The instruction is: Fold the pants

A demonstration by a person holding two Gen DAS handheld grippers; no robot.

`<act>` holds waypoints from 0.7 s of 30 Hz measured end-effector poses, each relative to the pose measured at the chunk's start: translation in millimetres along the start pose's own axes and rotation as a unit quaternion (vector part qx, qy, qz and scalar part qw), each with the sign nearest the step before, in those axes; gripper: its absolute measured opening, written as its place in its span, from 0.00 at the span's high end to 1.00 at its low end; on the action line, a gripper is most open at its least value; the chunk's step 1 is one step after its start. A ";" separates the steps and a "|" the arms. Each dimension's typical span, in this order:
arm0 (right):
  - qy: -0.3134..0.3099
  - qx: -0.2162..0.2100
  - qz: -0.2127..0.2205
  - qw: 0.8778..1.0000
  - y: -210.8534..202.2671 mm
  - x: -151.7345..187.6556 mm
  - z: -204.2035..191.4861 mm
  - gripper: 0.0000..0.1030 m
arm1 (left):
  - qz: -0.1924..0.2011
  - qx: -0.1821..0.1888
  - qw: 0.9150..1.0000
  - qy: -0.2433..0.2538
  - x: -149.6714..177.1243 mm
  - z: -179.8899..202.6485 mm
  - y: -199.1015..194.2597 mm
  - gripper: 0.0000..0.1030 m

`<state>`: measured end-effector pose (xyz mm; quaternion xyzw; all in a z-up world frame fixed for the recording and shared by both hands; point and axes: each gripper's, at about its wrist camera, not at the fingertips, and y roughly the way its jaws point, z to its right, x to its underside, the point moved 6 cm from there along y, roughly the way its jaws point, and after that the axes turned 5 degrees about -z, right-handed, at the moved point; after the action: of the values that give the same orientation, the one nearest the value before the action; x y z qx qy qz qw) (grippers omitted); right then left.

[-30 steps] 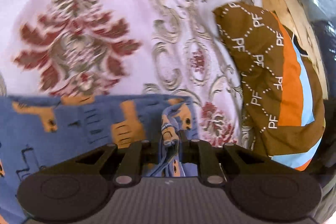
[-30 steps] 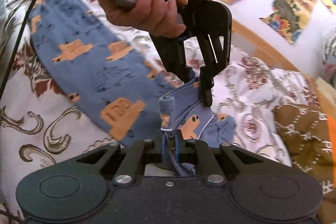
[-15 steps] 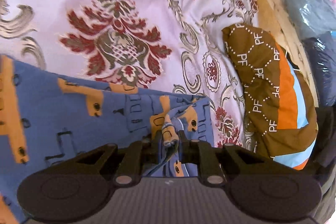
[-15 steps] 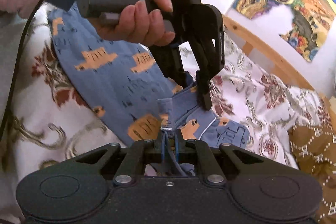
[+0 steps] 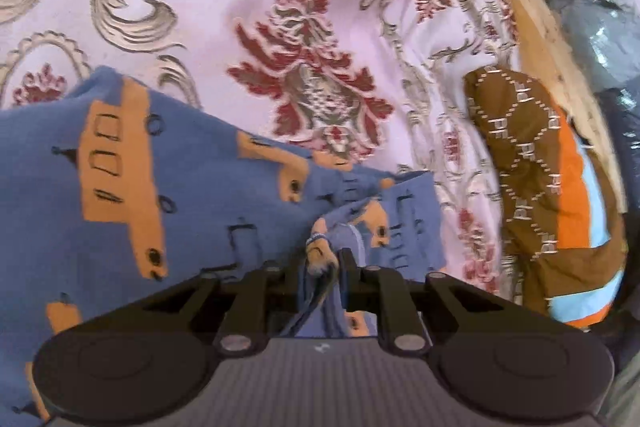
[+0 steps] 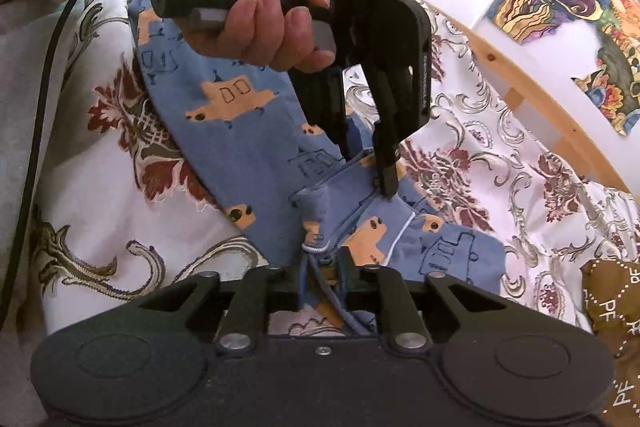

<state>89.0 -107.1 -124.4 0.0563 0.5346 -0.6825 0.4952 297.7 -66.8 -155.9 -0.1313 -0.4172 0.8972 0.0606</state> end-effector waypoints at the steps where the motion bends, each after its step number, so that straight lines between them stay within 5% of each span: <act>1: 0.001 -0.002 0.000 1.000 0.2 0.4 -0.4 0.77 | 0.003 -0.010 1.000 0.007 0.0 -0.6 -1.9 0.66; 4: 0.012 -0.008 0.003 1.000 -1.6 1.3 1.1 0.49 | 0.021 -0.025 0.999 0.025 -0.2 1.5 -12.8 0.39; 6: 0.023 -0.016 0.009 1.000 -7.5 0.7 4.6 0.23 | 0.037 -0.041 0.997 0.045 -1.2 5.7 -21.9 0.31; 11: 0.087 0.013 0.022 0.996 -23.7 -4.0 25.4 0.01 | 0.082 -0.079 0.986 0.118 -0.7 23.3 -43.3 0.07; 15: 0.153 0.040 -0.003 0.987 -21.6 -6.3 36.8 0.02 | 0.086 -0.083 0.974 0.194 -0.6 44.9 -46.8 0.04; 18: 0.178 0.052 -0.038 0.982 -10.0 -4.9 33.7 0.23 | 0.066 -0.082 0.959 0.263 1.2 60.5 -42.5 0.04; 21: 0.163 0.055 -0.054 0.984 0.1 -5.2 24.3 0.37 | 0.036 -0.087 0.943 0.319 1.6 68.8 -33.6 0.24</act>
<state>102.7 -123.0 -111.1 0.1650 0.5724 -0.7181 0.3597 276.5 -95.2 -88.0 -0.4300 -0.4473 0.7705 0.1464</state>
